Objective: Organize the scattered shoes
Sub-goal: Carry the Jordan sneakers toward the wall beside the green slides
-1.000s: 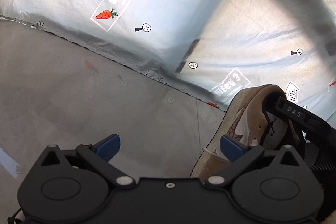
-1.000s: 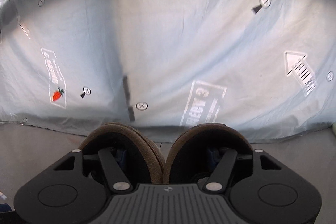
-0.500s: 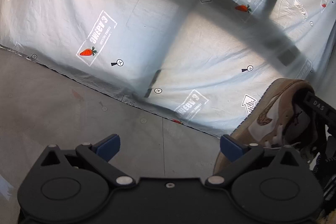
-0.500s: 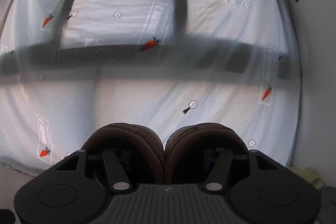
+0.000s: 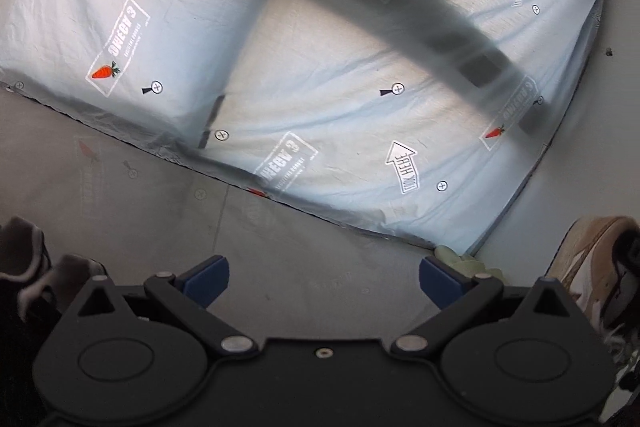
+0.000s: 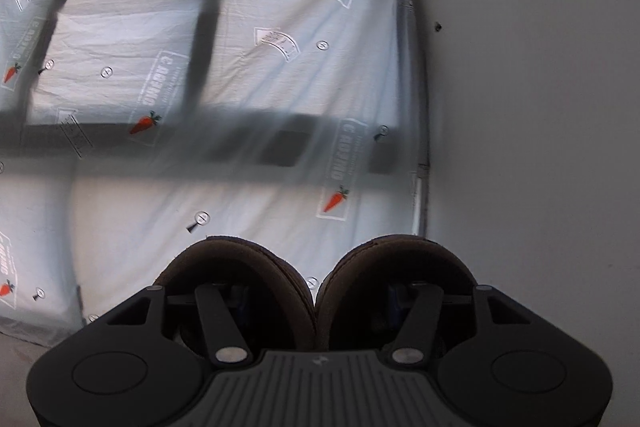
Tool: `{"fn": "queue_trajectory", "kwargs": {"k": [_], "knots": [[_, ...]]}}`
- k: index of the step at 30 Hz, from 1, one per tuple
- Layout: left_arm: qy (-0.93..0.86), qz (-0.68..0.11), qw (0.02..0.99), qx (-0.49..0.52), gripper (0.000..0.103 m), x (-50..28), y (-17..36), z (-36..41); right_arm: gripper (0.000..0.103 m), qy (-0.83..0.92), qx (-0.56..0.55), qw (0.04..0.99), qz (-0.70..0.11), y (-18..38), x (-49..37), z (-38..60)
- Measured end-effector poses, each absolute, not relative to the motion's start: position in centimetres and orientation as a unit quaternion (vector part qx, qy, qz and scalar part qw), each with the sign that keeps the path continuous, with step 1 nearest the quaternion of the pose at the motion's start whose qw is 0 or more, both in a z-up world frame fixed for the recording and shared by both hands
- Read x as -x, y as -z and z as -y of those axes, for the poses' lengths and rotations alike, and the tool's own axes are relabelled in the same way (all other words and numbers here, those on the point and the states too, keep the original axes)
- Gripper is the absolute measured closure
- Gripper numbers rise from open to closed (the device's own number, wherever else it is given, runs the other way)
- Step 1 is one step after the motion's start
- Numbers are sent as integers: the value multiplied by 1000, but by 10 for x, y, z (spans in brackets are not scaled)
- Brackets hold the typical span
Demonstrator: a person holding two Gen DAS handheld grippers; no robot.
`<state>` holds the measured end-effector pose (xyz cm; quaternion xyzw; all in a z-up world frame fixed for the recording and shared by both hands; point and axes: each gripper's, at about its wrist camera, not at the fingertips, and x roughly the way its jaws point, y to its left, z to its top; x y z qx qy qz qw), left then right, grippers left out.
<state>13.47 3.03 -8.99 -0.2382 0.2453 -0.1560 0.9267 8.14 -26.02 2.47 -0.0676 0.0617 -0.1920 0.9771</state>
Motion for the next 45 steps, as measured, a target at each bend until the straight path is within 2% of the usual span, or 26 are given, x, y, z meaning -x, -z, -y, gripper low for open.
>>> {"fn": "queue_trajectory", "kwargs": {"k": [8,14,25,36,45], "knots": [[165,-248,931,211,1,-107,88,49,44,200,73,967,-137,11,-61,352],[143,-252,935,203,1,-98,91,100,44,157,65,974,-150,15,-75,399],[96,-274,941,174,1,-126,90,138,44,58,63,978,-192,27,-134,429],[77,-288,942,157,1,-226,98,141,44,9,38,970,-241,51,-262,428],[112,-317,928,158,1,-281,129,158,44,-8,34,940,-338,114,-423,433]]}}
